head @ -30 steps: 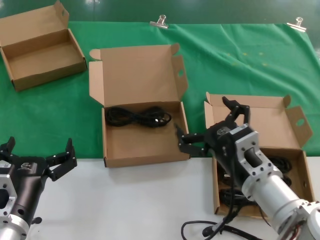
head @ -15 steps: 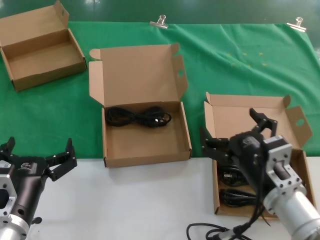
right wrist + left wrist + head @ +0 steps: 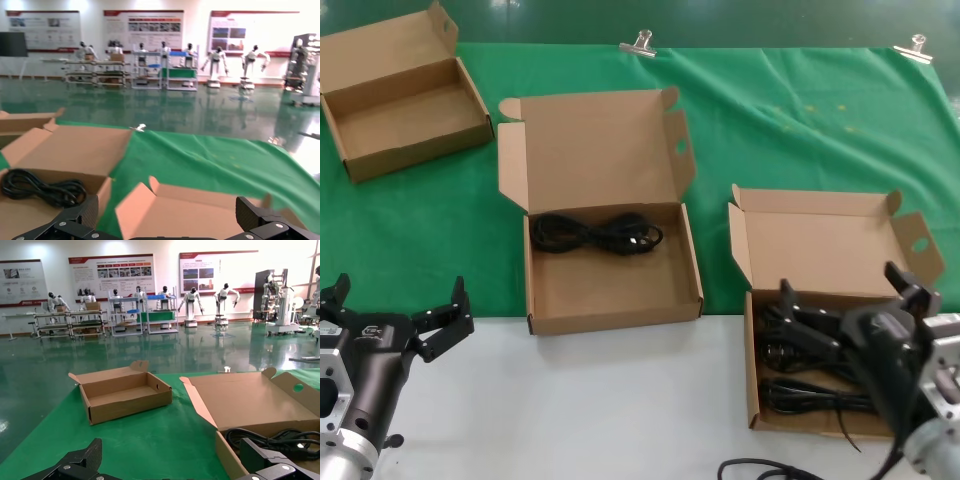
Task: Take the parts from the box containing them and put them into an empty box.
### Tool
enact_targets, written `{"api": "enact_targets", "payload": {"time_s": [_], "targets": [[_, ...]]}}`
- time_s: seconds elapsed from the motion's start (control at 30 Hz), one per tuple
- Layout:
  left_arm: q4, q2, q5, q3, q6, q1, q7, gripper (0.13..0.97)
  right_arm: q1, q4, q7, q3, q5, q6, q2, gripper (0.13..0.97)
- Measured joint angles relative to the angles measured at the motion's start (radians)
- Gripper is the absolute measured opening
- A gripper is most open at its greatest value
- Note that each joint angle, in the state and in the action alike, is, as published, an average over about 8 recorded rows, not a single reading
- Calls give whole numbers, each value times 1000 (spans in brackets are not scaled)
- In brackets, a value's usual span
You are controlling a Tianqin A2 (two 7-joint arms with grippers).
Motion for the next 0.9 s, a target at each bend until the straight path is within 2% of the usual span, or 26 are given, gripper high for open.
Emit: {"api": "enact_targets", "payload": {"time_s": [0.27,0.9], "targets": [[0,0,0,0,0,0,1,966,-59,10,70,81,-67,-30,-20,966],[0,0,0,0,0,0,0,966,-62,10,74,85,-70,-31,-22,966]]}}
